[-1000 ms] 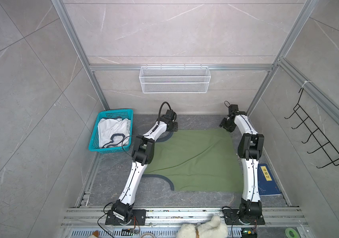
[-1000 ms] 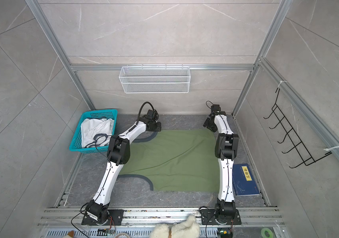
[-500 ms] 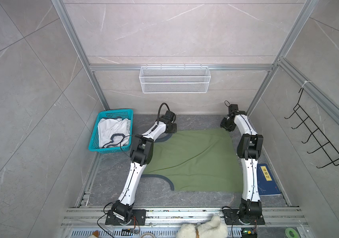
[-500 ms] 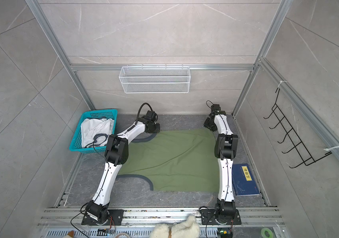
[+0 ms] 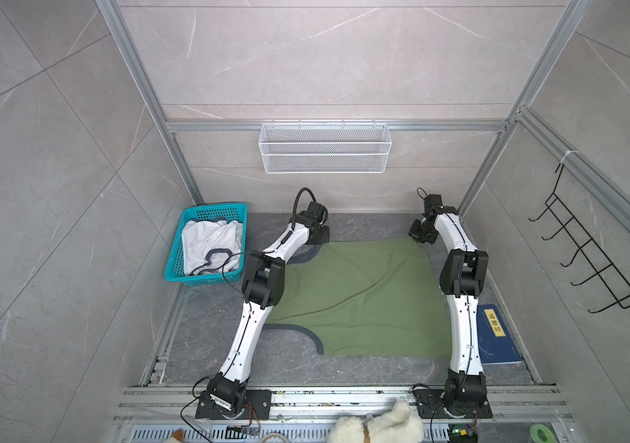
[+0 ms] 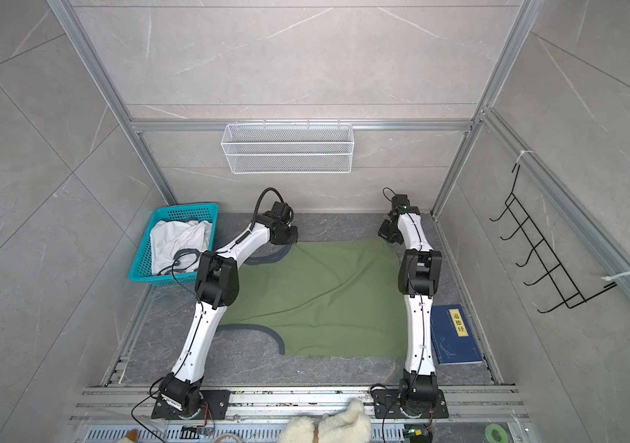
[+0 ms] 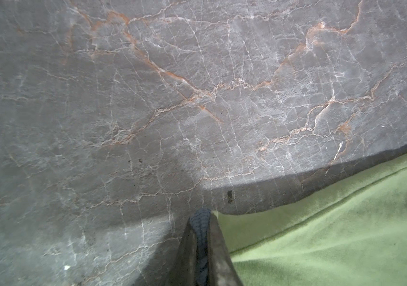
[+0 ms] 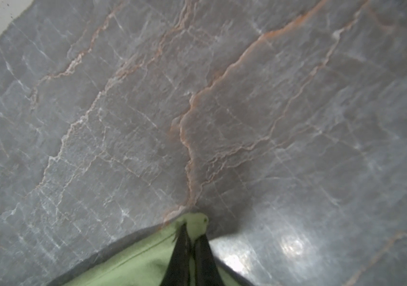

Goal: Fold and stack tank tops
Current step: Fold the tank top at the center of the table.

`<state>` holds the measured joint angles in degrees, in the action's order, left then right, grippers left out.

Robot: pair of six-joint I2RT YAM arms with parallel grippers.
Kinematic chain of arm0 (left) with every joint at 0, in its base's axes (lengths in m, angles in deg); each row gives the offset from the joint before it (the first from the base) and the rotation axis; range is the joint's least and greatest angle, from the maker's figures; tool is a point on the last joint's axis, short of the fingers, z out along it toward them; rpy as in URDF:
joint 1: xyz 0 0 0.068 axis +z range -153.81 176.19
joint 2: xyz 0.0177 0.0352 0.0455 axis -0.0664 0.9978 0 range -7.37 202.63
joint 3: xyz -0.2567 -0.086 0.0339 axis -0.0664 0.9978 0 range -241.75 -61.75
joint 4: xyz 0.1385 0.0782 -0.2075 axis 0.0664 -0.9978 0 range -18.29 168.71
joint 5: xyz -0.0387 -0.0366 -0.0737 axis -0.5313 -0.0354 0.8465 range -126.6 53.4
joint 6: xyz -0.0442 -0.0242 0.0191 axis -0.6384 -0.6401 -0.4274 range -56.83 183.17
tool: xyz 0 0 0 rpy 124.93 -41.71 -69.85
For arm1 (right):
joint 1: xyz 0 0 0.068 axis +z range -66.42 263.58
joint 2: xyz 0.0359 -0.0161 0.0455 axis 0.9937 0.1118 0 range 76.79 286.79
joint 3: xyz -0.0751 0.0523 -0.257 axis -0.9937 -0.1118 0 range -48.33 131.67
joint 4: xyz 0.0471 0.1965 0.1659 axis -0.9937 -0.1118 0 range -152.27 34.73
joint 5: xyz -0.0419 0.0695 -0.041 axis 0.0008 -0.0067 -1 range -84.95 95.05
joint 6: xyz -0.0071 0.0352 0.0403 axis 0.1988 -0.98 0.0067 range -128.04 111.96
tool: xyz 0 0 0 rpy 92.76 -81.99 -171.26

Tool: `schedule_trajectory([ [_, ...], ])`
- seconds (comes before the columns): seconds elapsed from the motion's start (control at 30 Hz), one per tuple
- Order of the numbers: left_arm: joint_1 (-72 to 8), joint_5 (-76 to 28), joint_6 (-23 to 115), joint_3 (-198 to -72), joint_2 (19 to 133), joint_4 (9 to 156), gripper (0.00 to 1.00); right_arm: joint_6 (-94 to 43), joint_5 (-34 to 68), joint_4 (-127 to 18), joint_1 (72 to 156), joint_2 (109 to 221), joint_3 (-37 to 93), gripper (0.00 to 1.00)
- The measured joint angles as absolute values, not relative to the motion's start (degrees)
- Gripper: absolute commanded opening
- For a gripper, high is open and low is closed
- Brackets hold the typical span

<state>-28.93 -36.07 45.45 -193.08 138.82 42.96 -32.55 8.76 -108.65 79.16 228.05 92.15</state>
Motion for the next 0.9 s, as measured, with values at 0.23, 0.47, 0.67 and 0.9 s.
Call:
schedule_trajectory([
  [0.23, -28.93, -36.92, 46.61, -192.07, 138.03, 43.22, 0.00, -33.95, 12.93, -101.02, 78.30, 219.24, 78.91, 0.00],
  [0.47, -28.98, -37.79, 46.96, -183.94, 131.47, 46.00, 0.00, -37.71, 18.50, -89.05, 74.98, 206.65, 62.71, 0.00],
  [0.67, -29.35, -37.79, 46.96, -181.38, 126.97, 48.05, 0.00, -38.93, 20.34, -84.63, 74.17, 203.94, 59.83, 0.00],
  [0.9, -29.44, -38.06, 47.40, -181.08, 125.62, 49.04, 0.00, -39.98, 21.61, -81.11, 73.52, 201.14, 54.95, 0.00],
])
